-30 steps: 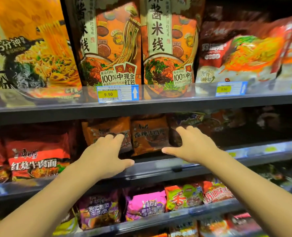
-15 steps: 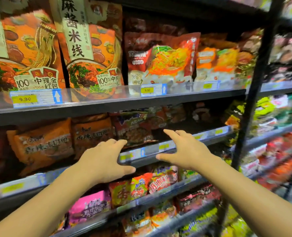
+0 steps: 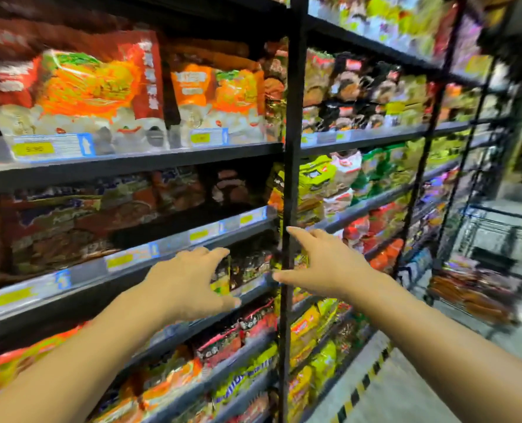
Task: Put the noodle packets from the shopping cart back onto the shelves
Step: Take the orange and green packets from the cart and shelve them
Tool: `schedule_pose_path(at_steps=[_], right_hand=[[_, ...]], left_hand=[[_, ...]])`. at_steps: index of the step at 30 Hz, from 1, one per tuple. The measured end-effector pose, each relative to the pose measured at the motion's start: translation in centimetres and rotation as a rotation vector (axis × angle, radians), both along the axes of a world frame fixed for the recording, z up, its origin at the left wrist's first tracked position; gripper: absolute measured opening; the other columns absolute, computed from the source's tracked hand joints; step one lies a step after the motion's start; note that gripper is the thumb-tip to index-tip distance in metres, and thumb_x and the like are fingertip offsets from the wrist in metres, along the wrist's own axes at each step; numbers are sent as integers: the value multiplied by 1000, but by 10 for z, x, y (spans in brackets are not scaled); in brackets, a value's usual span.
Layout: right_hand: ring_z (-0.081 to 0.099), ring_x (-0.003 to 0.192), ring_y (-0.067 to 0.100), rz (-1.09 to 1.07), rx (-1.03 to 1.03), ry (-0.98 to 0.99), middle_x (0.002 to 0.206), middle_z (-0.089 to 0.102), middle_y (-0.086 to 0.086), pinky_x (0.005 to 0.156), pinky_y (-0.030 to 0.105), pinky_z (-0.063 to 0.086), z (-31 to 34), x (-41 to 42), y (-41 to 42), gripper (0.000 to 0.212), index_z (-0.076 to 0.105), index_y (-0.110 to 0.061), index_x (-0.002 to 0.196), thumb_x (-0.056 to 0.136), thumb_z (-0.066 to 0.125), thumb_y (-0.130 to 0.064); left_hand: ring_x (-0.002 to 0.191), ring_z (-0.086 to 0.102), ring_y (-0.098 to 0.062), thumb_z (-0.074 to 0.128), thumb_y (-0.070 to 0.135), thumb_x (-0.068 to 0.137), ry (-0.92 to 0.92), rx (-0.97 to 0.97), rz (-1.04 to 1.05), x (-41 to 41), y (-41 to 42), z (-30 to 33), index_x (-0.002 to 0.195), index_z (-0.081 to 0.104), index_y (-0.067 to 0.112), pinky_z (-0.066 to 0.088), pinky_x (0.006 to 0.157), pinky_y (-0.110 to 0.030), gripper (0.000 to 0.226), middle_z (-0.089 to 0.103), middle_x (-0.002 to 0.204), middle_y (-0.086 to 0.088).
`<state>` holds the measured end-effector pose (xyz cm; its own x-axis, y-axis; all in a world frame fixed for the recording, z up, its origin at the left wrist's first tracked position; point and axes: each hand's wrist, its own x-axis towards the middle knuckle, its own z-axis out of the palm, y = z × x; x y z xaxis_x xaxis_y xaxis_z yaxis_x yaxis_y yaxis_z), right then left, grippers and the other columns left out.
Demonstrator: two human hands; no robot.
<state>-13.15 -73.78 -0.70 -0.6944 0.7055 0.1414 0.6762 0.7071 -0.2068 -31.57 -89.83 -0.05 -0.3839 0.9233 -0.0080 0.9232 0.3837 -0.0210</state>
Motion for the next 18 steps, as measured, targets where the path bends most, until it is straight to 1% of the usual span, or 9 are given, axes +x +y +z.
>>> schedule_pose_path(at_steps=[6,9,11,13,18], right_hand=[[38,144,28,-182,-32,-4,156,37,2,109,47,43,-11,102,58,101,17,-44,159,76,61,-81],[34,148,28,-287,-32,-23,161,32,4,111,47,41,-14,146,86,102,13,-45,159,77,60,-83],[32,149,28,-346,-42,-31,163,29,4,112,49,41,-17,170,104,103,11,-47,159,76,58,-85],[34,148,28,-408,-56,-33,162,31,4,111,49,43,-23,192,125,104,11,-47,159,74,57,-87],[36,146,30,-545,-85,-49,162,31,4,111,49,43,-36,235,182,106,12,-46,159,72,57,-87]], left_hand=[[142,41,-21,58,82,75,-32,-6,-185,75,100,-12,157,17,41,44,108,-44,100,37,157,8],[144,39,-22,58,82,76,-37,-23,-281,110,152,-16,157,15,42,44,108,-44,101,35,159,8],[144,39,-21,58,82,75,-38,-34,-349,129,184,-18,157,15,43,45,108,-45,101,34,160,8],[145,39,-21,59,81,75,-62,-52,-405,148,217,-21,157,17,42,45,108,-45,100,33,161,9],[149,31,-21,58,80,78,-49,-82,-518,185,306,-29,159,14,40,42,110,-45,100,27,164,7]])
